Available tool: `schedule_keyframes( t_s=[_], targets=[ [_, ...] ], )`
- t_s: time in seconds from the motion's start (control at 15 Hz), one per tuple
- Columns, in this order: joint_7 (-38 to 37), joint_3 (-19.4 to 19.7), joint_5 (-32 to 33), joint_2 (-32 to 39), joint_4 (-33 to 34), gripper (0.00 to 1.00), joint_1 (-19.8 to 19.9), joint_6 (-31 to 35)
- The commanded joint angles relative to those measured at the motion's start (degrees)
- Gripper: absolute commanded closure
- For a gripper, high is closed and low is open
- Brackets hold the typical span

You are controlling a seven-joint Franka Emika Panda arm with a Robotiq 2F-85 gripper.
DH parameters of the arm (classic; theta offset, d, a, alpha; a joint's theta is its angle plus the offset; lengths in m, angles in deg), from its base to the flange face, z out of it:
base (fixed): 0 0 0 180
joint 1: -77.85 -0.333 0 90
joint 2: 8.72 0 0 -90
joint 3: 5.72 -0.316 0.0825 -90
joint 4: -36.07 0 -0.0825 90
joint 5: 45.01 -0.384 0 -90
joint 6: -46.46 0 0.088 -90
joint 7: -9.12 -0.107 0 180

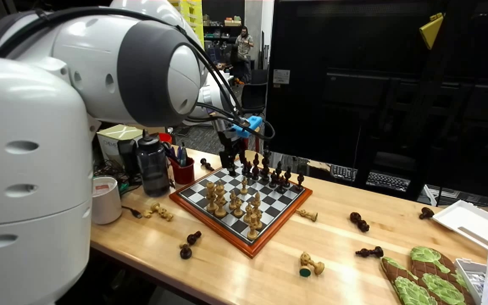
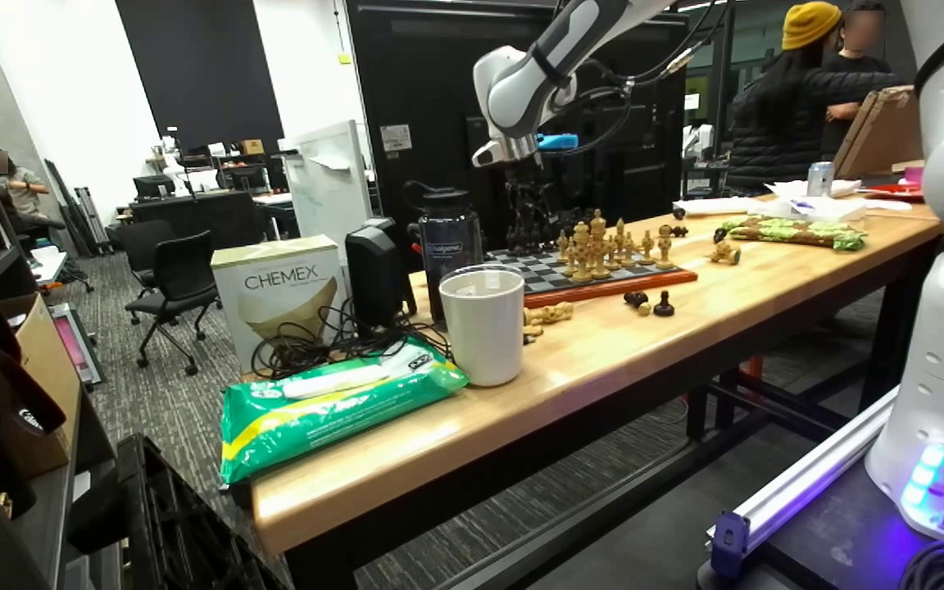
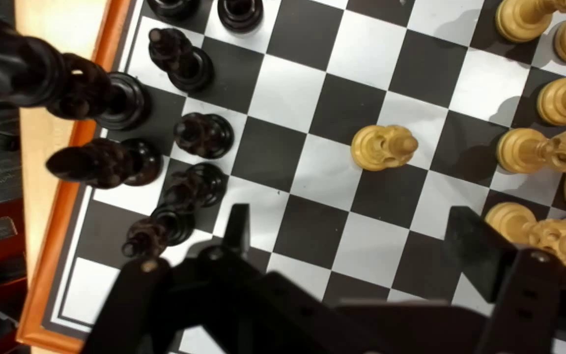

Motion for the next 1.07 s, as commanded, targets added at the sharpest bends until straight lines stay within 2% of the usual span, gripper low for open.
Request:
schedule_keyframes(
  t_s=[0.0,0.53,0.6,0.73,1.0],
  targets=[
    [4.03,0.87,-4.39,-4.51,-4.49,0.0,1.06,2.59],
    [7.84,2.62,-9.56,-7.16,-8.64,0.0,2.05,4.81],
    [8.4,2.79,-10.06,-7.18,-8.99,0.24,2.07,5.16],
    [9.16,3.08,-10.68,-7.06,-9.4,0.31,2.04,5.61],
    [9.76,3.29,-10.5,-7.08,-10.05,0.62,1.82,5.67]
  ],
)
